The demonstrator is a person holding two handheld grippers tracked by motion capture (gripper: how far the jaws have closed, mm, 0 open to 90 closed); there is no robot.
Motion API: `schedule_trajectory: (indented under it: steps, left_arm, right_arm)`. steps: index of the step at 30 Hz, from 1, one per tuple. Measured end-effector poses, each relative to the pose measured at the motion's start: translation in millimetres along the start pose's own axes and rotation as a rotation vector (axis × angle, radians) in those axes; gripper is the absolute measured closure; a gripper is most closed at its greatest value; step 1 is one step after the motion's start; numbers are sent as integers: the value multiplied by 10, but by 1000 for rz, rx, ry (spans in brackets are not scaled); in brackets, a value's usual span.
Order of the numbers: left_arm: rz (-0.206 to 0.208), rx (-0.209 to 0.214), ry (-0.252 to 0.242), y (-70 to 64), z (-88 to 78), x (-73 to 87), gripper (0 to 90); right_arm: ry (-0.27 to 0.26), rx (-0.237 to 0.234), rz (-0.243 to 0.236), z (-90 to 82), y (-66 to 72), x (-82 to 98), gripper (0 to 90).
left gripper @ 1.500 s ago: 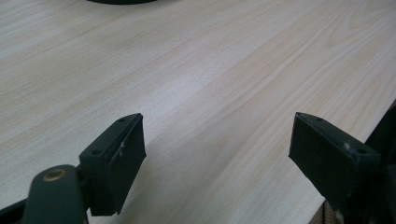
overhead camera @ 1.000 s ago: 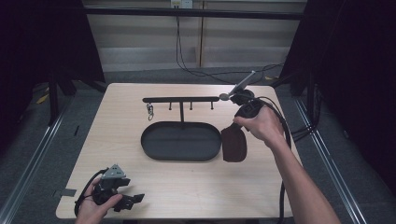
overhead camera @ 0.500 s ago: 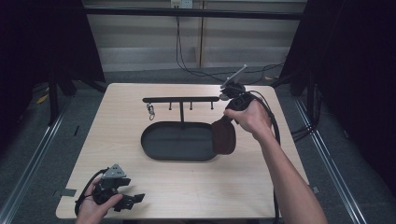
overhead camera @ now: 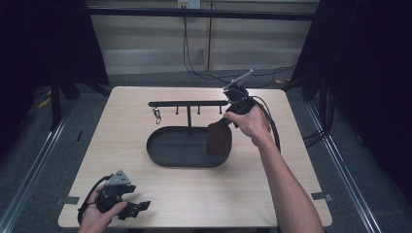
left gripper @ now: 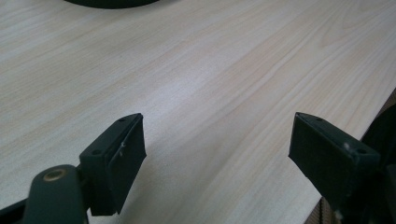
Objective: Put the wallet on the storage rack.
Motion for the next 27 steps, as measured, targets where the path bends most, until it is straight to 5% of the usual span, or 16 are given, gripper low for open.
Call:
schedule_trajectory:
  steps: [19,27]
  left_arm:
    - [0,1,-5,18,-25,-2,184]
    - [8,0,-2,31,-35,-2,184]
  right_arm:
    - [-155,-30,106,304,-227,120,826]
    - [-173,9,127,539,-266,203,832]
Point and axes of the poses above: each handheld gripper's, and its own axes: z roughly forward along the jaws, x roughly out of its underside, y roughly to its left, the point moved 5 cm from there along z, roughly forward along the jaws, and after that the axes turned 15 degrees about -z, right-handed, at the moved point
